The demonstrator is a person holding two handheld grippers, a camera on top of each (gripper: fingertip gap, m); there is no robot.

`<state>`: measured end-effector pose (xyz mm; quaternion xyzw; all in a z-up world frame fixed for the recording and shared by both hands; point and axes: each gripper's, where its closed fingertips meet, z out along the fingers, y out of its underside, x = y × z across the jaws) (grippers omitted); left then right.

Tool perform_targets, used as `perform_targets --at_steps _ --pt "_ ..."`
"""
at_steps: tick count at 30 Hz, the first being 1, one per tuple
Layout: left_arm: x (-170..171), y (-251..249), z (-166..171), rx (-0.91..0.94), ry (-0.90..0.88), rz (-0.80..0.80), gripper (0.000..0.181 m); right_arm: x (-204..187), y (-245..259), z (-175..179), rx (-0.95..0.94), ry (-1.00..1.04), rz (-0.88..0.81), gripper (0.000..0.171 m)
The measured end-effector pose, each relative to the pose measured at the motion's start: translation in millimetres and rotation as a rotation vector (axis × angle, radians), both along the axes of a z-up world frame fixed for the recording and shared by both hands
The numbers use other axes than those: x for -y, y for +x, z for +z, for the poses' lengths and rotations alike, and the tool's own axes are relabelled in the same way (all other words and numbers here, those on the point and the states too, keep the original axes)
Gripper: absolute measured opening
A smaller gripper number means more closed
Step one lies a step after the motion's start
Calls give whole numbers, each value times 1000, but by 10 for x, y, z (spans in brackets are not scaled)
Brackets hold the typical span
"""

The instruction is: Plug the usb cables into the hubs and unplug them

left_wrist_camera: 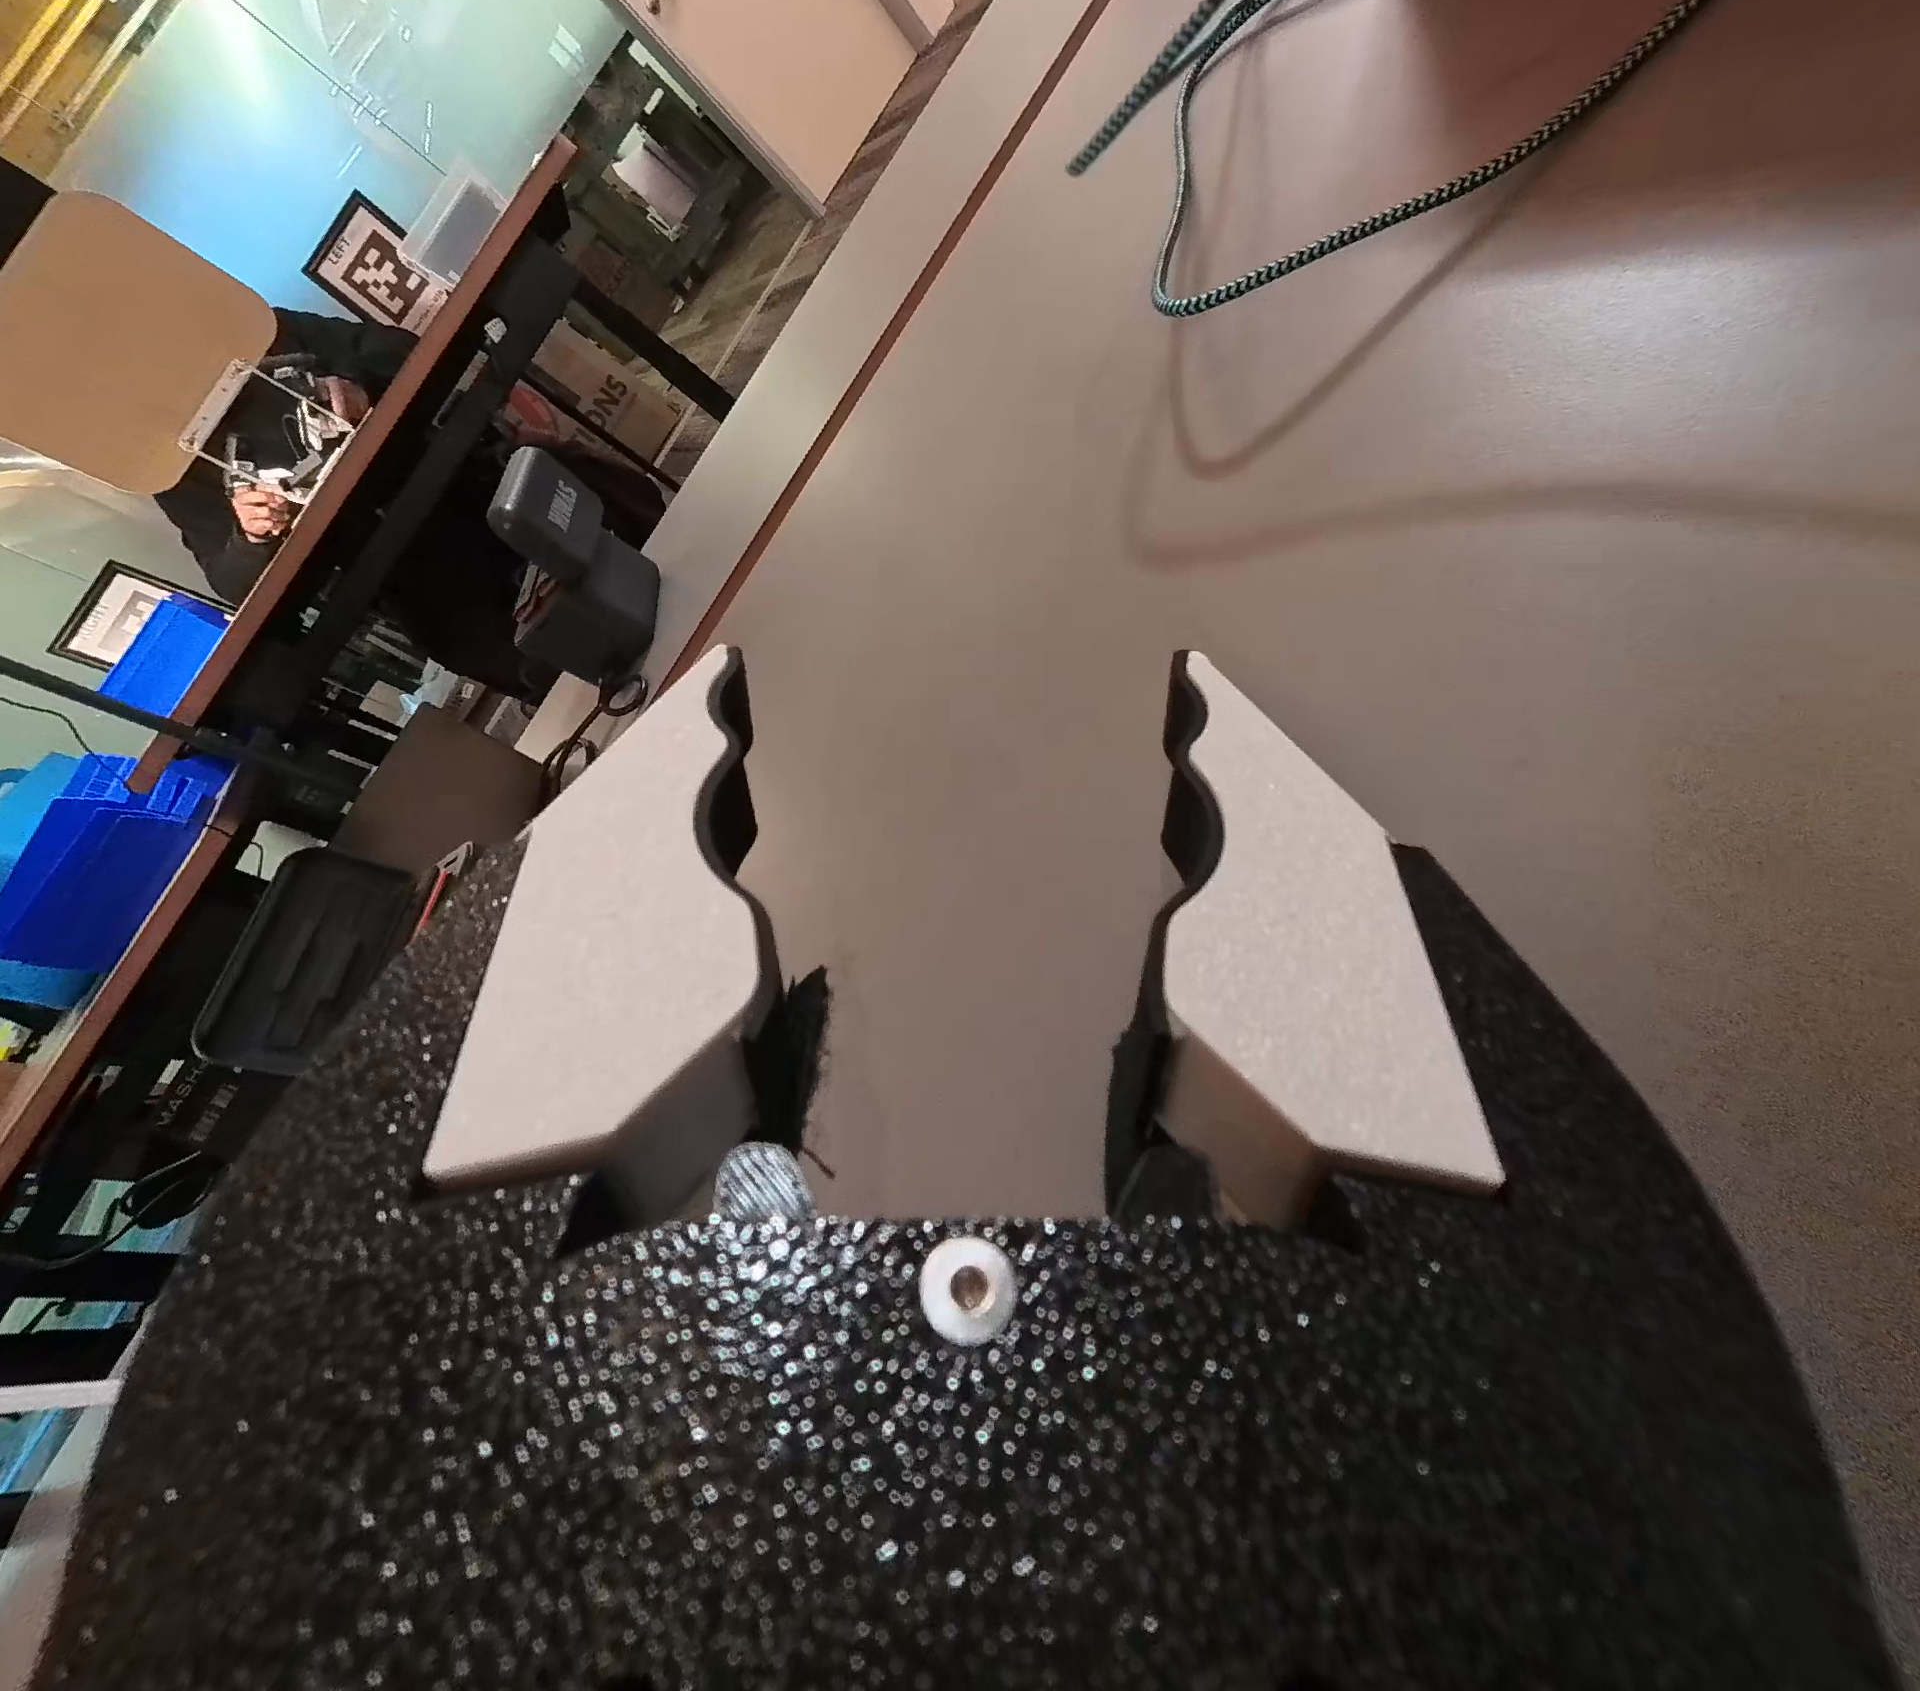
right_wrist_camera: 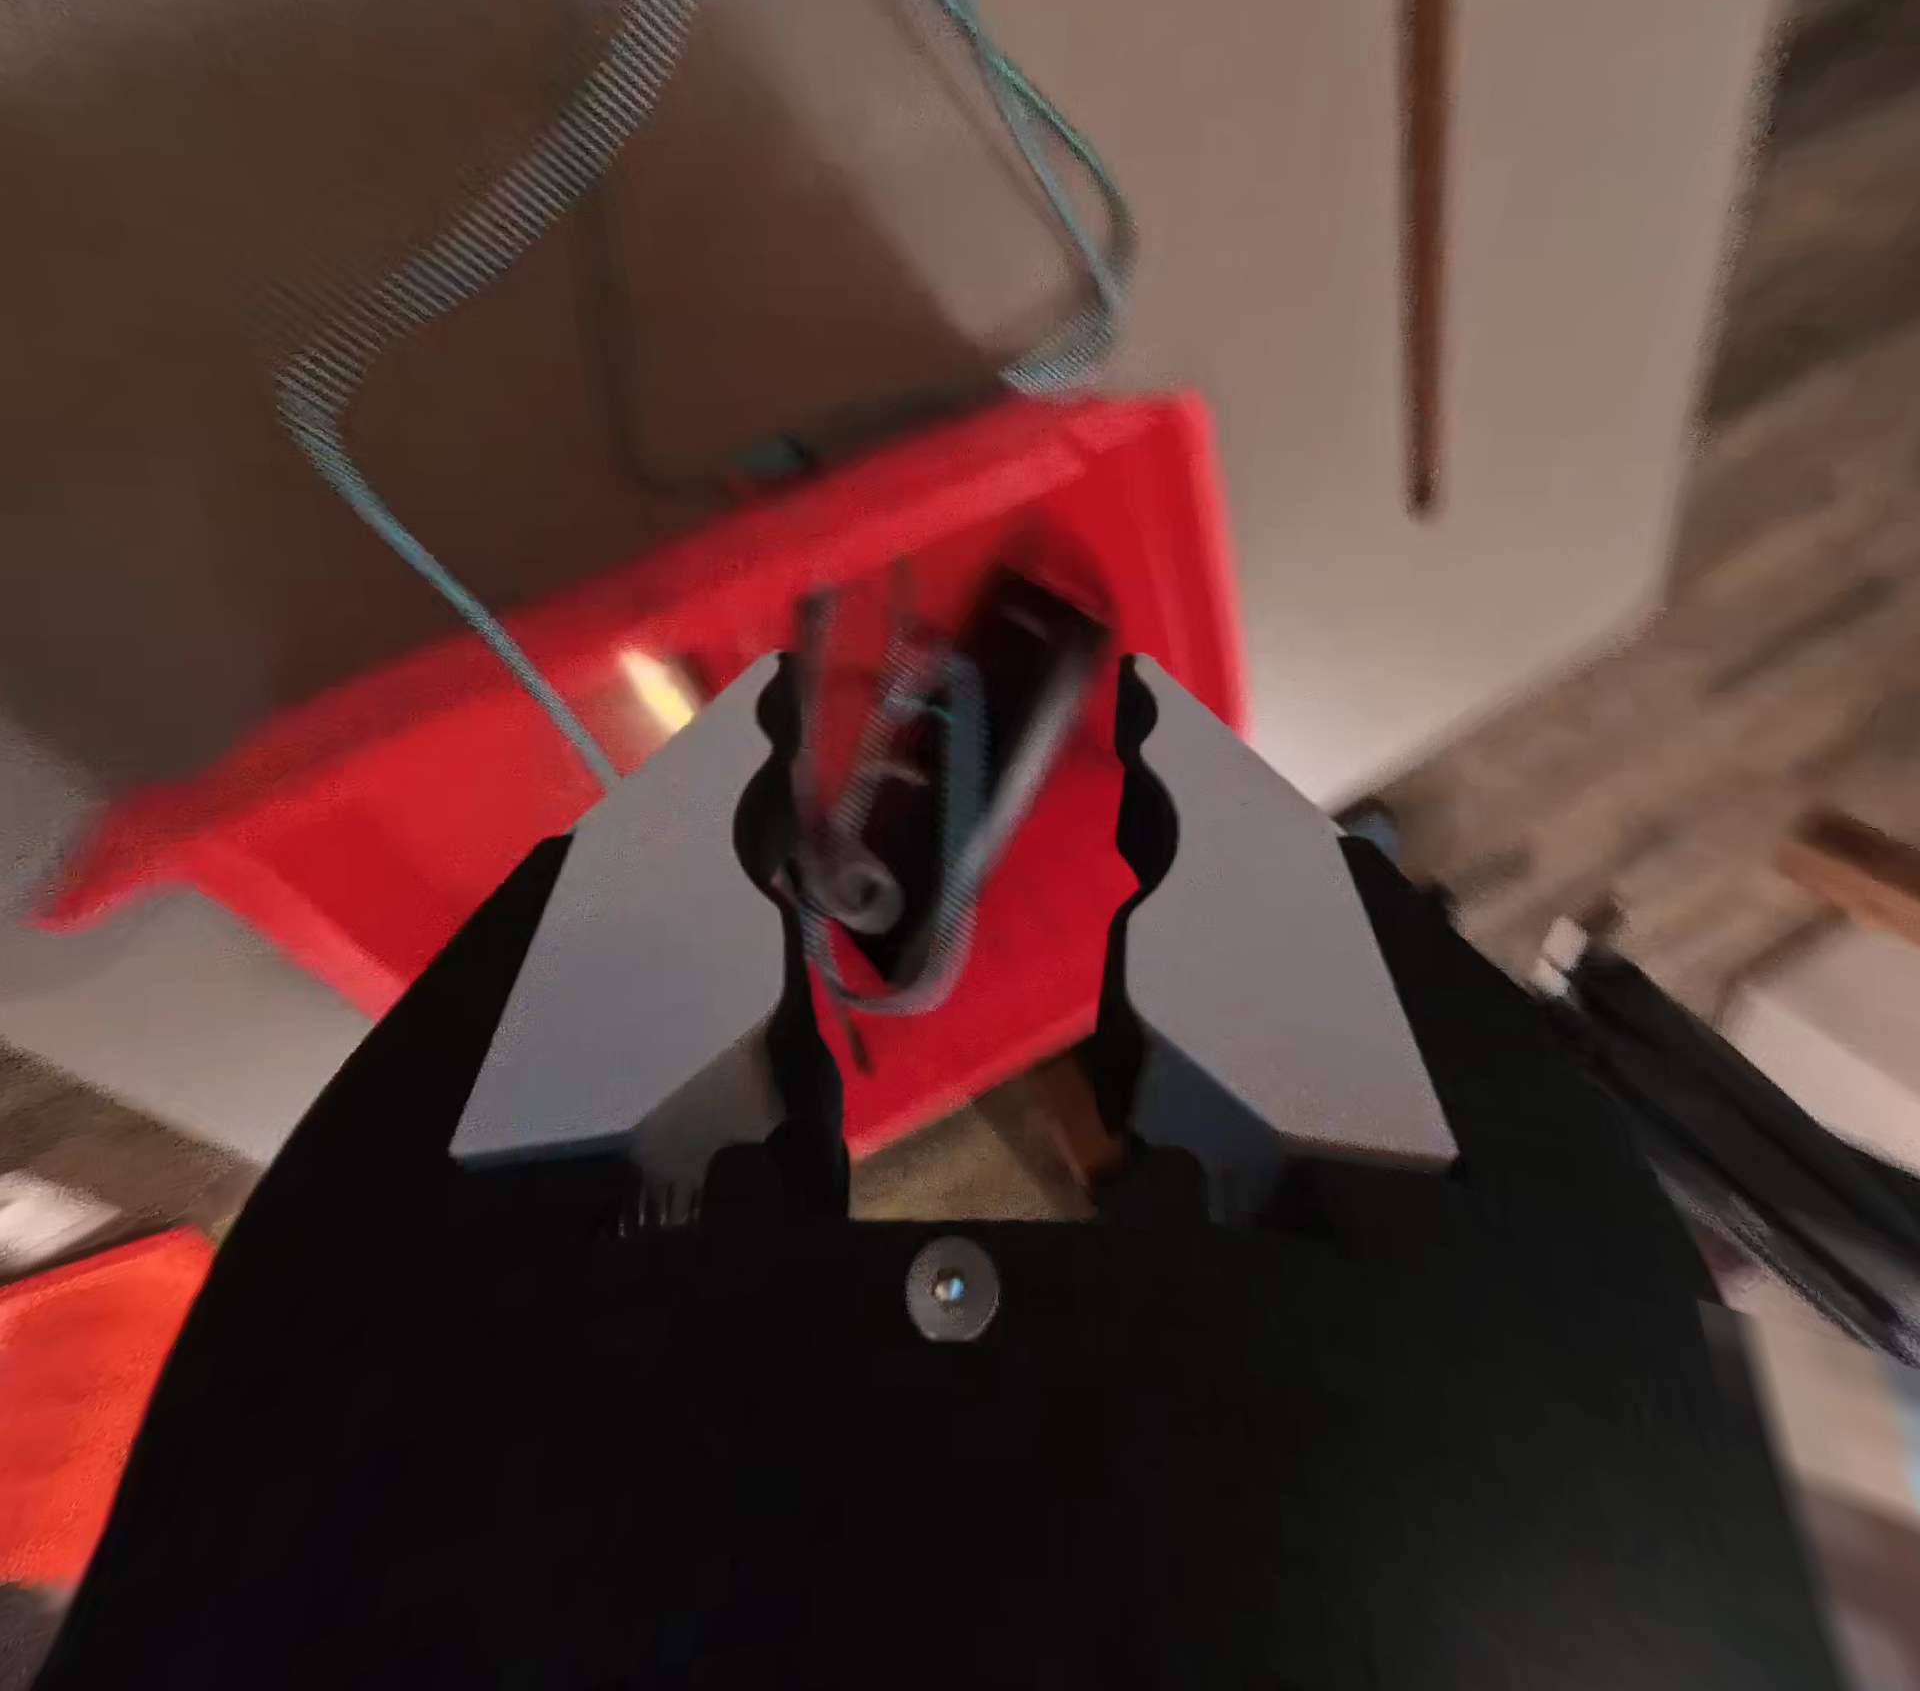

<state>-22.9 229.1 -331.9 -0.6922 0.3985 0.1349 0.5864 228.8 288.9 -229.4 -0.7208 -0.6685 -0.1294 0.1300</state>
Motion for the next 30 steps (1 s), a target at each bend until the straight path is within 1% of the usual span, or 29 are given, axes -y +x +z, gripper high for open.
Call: perform_targets --at_steps 3,5,7,9,10,13,15,17,19,21,23,25,27,30 --pt "7 4 10 -8 4 -2 78 352 -502 -379 -54 -242 38 79" --pt "11 10 15 -19 10 -4 78 456 -698 -638 -37 -337 32 87" --pt "16 24 13 -33 12 -8 78 490 -817 -919 -3 -386 3 88" --pt "19 40 10 -50 16 -14 78 433 -841 -1175 66 -373 -39 88" --pt "21 49 6 -57 17 -17 78 398 -883 -1269 73 -357 -46 87" --pt "22 70 -2 -70 18 -26 78 322 -1143 -1393 -26 -335 -91 66" --pt "20 77 -4 -72 18 -28 77 318 -1279 -1417 -82 -350 -119 61" --pt "19 80 -10 -71 15 -30 77 300 -1287 -1470 -64 -343 -140 54" --pt "14 78 -15 -69 11 -29 77 288 -1284 -1499 -47 -328 -133 23" --pt "15 83 -19 -67 9 -32 77 281 -1272 -1493 -25 -311 -105 1" --pt "17 87 -31 -74 6 -33 76 335 -1236 -1421 10 -315 -48 0" --pt "20 91 -42 -79 3 -36 76 347 -1211 -1163 28 -273 18 1" --pt "22 97 -49 -79 0 -38 75 330 -1217 -715 -16 -193 80 0" --pt "25 107 -67 -78 -9 -42 74 283 -1099 147 -97 -51 140 0"
